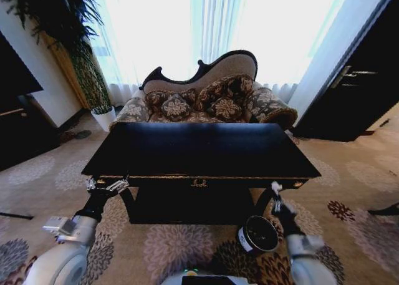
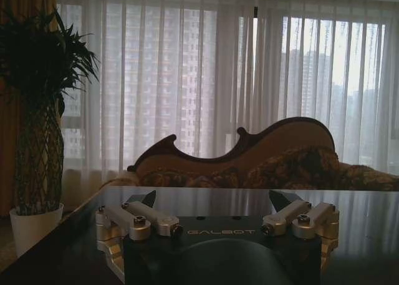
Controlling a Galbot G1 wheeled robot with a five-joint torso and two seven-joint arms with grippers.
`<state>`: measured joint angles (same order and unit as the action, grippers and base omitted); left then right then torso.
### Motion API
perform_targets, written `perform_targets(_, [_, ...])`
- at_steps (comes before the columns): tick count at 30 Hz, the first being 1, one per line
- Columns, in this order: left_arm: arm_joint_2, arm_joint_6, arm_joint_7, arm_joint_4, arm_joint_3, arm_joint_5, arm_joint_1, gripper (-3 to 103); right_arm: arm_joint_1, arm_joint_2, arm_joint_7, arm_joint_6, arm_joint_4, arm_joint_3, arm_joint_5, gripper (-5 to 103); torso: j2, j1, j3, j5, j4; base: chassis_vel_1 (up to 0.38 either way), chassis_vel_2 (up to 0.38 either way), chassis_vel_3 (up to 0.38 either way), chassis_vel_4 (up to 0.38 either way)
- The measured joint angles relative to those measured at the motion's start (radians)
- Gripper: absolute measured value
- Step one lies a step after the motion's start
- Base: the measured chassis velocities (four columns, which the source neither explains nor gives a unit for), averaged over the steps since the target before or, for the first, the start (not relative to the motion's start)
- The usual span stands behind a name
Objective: Move to the front of the table and place the trash on the table into the trash bin.
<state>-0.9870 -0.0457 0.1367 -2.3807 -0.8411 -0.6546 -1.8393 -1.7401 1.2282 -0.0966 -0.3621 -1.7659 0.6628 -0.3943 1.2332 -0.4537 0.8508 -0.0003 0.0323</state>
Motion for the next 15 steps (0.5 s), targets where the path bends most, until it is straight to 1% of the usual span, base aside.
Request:
perform_targets(3, [0.000,0.000,0.000,0.000,0.000,0.000,0.000,100,0.038,0.009,-0.025,-0.044,0.173,-0.062,0.038,0,0.000,0.000,0.000,0.0000,0.0003,0.000,0.000,0.000,0.000])
perform_targets(4, [0.000,0.000,0.000,0.000,0.000,0.000,0.000,100,0.038,0.009,-0.025,-0.044,0.173,-0.062,0.038,0,0.000,0.000,0.000,0.0000,0.0003,0.000,0.000,0.000,0.000])
perform_targets(8, [0.000,0.000,0.000,0.000,0.000,0.000,0.000,100,0.127,0.010,-0.052,-0.075,0.366,-0.145,0.100,0,0.000,0.000,0.000,-0.0001,0.0004,0.000,0.000,0.000,0.000])
perform_targets(9, [0.000,0.000,0.000,0.000,0.000,0.000,0.000,100,0.127,0.010,-0.052,-0.075,0.366,-0.145,0.100,0,0.000,0.000,0.000,-0.0001,0.0004,0.000,0.000,0.000,0.000])
perform_targets(11, [0.000,0.000,0.000,0.000,0.000,0.000,0.000,100,0.184,0.007,-0.067,-0.072,0.446,-0.179,0.119,0,0.000,0.000,0.000,0.0003,-0.0001,0.000,0.000,0.000,0.000])
perform_targets(14, [0.000,0.000,0.000,0.000,0.000,0.000,0.000,100,0.264,-0.005,-0.074,-0.059,0.563,-0.213,0.156,0,0.000,0.000,0.000,0.0000,0.0003,0.000,0.000,0.000,0.000])
perform_targets(15, [0.000,0.000,0.000,0.000,0.000,0.000,0.000,100,0.264,-0.005,-0.074,-0.059,0.563,-0.213,0.156,0,0.000,0.000,0.000,0.0000,0.0003,0.000,0.000,0.000,0.000])
